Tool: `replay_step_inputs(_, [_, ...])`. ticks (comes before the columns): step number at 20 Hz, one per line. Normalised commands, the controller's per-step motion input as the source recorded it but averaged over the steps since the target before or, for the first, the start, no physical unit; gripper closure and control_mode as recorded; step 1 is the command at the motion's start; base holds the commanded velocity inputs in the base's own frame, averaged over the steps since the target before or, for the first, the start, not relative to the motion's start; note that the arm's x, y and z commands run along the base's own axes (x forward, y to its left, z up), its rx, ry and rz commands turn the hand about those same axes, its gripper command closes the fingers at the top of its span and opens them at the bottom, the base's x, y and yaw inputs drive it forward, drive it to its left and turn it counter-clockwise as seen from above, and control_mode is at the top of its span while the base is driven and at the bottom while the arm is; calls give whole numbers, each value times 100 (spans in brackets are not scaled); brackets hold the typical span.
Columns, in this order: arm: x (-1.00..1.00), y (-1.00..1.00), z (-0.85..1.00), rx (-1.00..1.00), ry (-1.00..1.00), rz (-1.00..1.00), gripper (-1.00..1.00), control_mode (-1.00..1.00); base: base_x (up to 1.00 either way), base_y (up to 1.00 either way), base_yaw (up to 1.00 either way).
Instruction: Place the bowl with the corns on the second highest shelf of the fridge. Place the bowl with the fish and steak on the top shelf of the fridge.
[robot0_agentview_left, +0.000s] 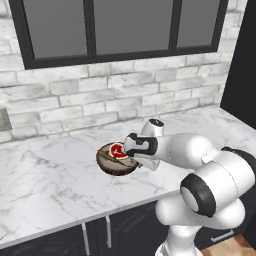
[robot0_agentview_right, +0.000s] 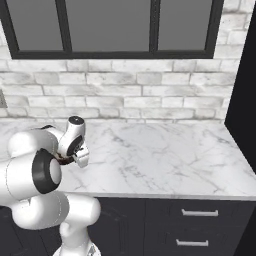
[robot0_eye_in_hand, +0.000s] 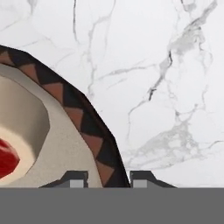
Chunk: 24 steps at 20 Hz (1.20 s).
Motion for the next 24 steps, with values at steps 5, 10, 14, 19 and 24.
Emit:
replay_step_inputs(5, [-1,0,0,0,0,0,100,-100,0,0,0])
replay_step_inputs(10, [-7,0,20,0,-3,0,100,-100,0,0,0])
replay_step_inputs(14, [-27,2,73,0,-9,-2,100,-100,0,0,0])
replay_step_inputs(19, [-48,0,98,0,-22,-4,100,-100,0,0,0])
replay_step_inputs(24, [-70,-5,100,0,-28,-4,100,-100,0,0,0])
